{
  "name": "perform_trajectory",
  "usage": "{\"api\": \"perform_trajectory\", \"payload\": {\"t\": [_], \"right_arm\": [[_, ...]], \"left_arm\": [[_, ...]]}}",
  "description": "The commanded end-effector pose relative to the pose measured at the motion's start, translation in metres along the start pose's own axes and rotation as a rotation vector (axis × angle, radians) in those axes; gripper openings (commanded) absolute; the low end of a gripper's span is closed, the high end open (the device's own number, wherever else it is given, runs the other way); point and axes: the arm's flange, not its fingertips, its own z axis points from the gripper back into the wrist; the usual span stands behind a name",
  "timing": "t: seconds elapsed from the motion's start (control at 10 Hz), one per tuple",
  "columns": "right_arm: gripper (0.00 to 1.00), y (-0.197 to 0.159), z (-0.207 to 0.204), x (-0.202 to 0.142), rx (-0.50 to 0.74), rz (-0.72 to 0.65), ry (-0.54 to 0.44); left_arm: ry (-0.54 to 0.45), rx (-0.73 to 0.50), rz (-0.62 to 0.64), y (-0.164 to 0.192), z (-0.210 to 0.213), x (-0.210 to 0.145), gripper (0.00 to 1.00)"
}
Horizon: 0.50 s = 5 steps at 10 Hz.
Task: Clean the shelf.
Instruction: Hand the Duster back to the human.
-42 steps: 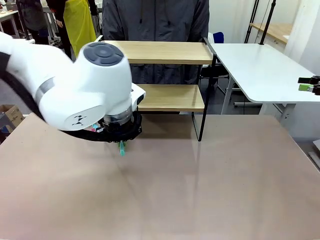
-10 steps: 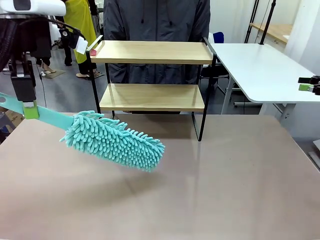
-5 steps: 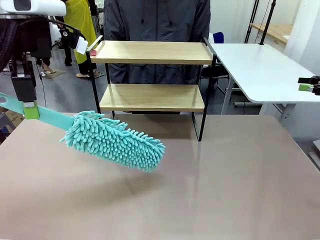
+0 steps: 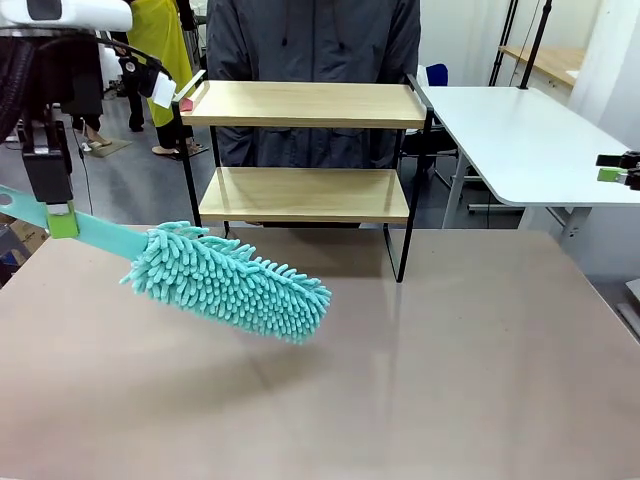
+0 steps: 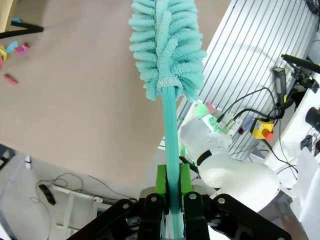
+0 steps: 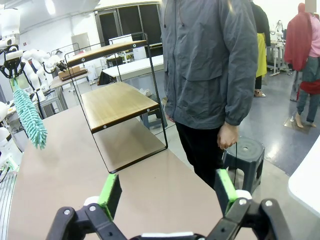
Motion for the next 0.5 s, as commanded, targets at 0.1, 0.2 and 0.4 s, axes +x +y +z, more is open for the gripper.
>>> {"api": "perform_trajectory", "payload": {"t": [0.1,0.2,0.4], "right_arm": [[1.0,0.042,0.001,0.06,0.156,0.007,-0.055],[1.0,0.068,-0.006,0.084,0.229,-0.012,-0.056],[1.0,0.116,-0.022,0.113,0.35,-0.116,-0.02]], "left_arm": [[-0.181,-0.017,0.004,-0.01,0.008,-0.03,0.13],[-0.249,-0.021,-0.012,-0.015,0.003,-0.029,0.13],[-0.334,0.0,-0.046,-0.015,-0.001,-0.021,0.13]]}}
